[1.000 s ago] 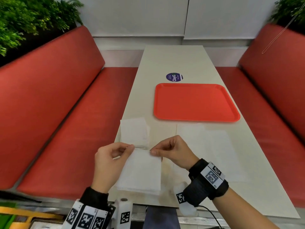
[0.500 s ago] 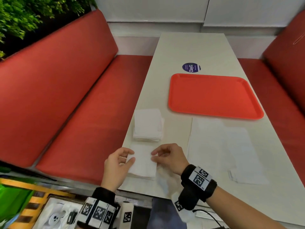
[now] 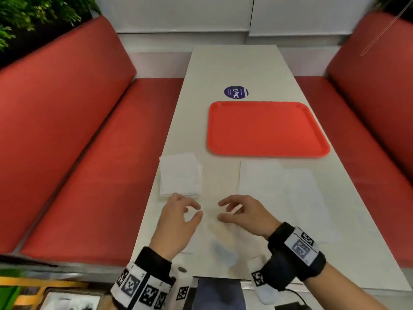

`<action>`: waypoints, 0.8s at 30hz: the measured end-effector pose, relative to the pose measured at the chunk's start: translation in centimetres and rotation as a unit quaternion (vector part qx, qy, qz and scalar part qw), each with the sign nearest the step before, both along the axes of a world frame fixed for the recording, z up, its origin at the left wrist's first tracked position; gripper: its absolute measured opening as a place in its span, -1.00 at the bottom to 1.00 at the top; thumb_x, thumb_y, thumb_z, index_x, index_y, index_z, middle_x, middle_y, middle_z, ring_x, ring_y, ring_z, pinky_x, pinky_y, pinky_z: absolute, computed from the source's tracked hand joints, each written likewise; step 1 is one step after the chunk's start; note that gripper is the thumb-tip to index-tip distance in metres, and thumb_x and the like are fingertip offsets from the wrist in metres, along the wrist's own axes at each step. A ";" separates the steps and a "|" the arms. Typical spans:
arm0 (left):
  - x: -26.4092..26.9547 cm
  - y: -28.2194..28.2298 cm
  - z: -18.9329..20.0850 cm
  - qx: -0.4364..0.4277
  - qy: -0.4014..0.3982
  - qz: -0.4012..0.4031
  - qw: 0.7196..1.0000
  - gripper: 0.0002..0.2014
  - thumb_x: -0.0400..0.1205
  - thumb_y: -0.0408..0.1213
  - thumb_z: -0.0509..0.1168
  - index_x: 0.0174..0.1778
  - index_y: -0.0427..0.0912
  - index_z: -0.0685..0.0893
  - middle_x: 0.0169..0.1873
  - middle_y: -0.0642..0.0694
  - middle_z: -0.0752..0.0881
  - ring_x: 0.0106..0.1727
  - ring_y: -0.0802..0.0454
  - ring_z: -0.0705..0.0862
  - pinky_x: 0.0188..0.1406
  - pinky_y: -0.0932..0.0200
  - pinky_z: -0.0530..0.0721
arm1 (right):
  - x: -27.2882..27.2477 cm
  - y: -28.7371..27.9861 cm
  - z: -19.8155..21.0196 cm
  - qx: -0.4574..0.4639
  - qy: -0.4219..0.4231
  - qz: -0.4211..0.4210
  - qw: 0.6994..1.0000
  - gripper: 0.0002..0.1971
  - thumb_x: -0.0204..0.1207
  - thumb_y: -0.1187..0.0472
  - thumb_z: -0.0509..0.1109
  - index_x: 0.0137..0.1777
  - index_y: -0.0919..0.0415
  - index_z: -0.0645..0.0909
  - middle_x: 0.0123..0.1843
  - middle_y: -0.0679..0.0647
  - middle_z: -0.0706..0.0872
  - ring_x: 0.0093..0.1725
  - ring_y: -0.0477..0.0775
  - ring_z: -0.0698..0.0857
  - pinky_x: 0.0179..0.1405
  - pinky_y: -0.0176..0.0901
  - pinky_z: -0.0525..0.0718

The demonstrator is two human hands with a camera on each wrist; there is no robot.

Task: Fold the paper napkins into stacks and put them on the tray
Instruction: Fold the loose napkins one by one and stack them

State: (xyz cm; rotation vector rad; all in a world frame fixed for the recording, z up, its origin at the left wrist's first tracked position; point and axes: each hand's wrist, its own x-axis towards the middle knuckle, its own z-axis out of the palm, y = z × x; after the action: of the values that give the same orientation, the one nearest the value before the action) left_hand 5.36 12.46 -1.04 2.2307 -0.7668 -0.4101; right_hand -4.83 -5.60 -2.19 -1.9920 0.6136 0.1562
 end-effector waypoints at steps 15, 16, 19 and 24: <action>-2.3 -14.3 -2.9 0.114 0.149 -0.092 0.978 -0.50 0.53 -0.27 0.45 0.32 -0.11 0.38 0.20 -0.19 0.46 0.06 -0.06 0.54 -0.23 0.30 0.50 | -3.3 -7.1 -2.5 0.009 0.004 -0.290 0.957 -0.27 0.41 0.14 0.59 0.56 0.21 0.39 0.26 0.13 0.58 0.25 0.19 0.64 0.30 0.05 0.64; -2.2 -14.4 -2.9 0.103 0.162 -0.085 0.978 -0.49 0.51 -0.29 0.47 0.30 -0.12 0.39 0.16 -0.18 0.51 0.00 -0.02 0.56 -0.32 0.35 0.48 | -3.2 -7.1 -2.7 0.016 0.000 -0.299 0.954 -0.27 0.39 0.15 0.60 0.55 0.21 0.40 0.19 0.10 0.59 0.20 0.21 0.67 0.28 0.12 0.66; -1.9 -14.4 -3.0 0.073 0.184 -0.058 0.979 -0.47 0.48 -0.39 0.49 0.29 -0.17 0.39 -0.09 -0.08 0.56 -0.14 0.03 0.58 -0.36 0.37 0.52 | -3.2 -7.4 -3.2 0.010 -0.016 -0.313 0.950 -0.30 0.37 0.17 0.62 0.50 0.20 0.44 0.02 0.05 0.59 0.05 0.12 0.67 0.11 -0.02 0.67; -1.9 -14.3 -3.0 0.042 0.198 -0.027 0.979 -0.48 0.49 -0.43 0.48 0.28 -0.14 0.40 -0.19 -0.07 0.61 -0.24 0.11 0.59 -0.39 0.40 0.50 | -3.0 -7.6 -3.5 0.035 -0.032 -0.325 0.945 -0.35 0.33 0.27 0.65 0.43 0.26 0.53 -0.15 0.11 0.68 -0.23 0.03 0.68 -0.17 -0.18 0.67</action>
State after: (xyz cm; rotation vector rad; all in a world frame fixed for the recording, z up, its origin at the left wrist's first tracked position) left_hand 3.42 -1.87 -4.08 2.1116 -0.6054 -0.8962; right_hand -7.79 -13.18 -5.67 -1.6230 1.1670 -0.2833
